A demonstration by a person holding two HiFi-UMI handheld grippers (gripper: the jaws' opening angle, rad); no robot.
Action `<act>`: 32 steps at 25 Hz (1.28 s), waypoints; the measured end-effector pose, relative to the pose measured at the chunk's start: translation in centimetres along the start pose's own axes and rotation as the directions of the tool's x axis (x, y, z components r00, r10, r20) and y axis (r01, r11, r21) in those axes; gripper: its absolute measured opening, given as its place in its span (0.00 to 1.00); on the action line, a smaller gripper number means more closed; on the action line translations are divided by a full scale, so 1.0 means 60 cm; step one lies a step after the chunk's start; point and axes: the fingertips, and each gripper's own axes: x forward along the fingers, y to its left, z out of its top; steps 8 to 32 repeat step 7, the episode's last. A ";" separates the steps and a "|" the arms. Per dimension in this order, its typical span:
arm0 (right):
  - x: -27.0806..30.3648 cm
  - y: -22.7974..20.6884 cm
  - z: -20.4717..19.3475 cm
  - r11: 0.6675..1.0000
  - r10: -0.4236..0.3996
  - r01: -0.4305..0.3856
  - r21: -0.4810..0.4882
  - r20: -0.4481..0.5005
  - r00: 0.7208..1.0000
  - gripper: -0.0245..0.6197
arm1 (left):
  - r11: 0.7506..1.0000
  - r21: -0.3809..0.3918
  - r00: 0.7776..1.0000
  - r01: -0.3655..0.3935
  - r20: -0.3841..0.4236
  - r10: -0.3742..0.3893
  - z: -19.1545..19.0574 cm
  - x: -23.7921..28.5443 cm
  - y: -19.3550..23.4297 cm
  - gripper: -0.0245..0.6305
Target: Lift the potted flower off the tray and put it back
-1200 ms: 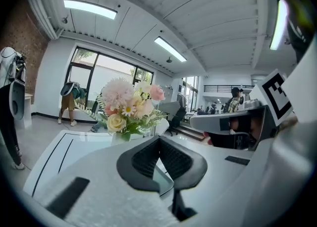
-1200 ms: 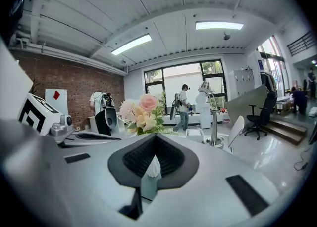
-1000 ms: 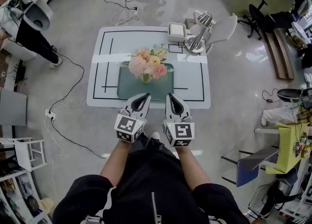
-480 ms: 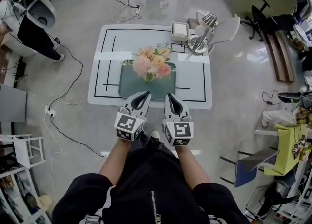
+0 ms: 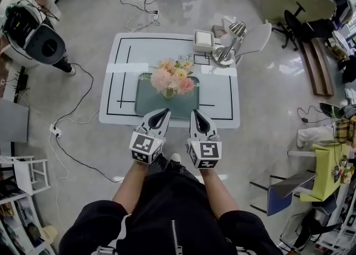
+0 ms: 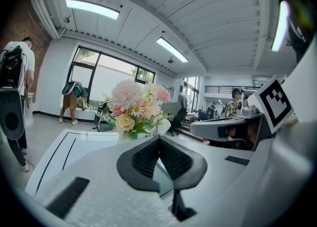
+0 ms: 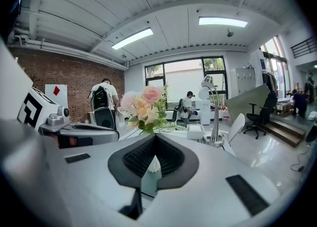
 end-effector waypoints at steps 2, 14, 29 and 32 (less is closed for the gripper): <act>-0.001 0.000 -0.003 1.000 -0.003 0.003 0.001 -0.003 1.000 0.05 | 1.000 0.001 1.000 0.002 -0.001 -0.002 -0.001 0.000 -0.001 0.04; -0.002 0.006 -0.010 1.000 -0.006 0.006 0.002 -0.009 1.000 0.05 | 1.000 -0.003 1.000 0.012 -0.002 -0.012 -0.005 -0.003 -0.004 0.04; -0.002 0.006 -0.010 1.000 -0.006 0.006 0.002 -0.009 1.000 0.05 | 1.000 -0.003 1.000 0.012 -0.002 -0.012 -0.005 -0.003 -0.004 0.04; -0.002 0.006 -0.010 1.000 -0.006 0.006 0.002 -0.009 1.000 0.05 | 1.000 -0.003 1.000 0.012 -0.002 -0.012 -0.005 -0.003 -0.004 0.04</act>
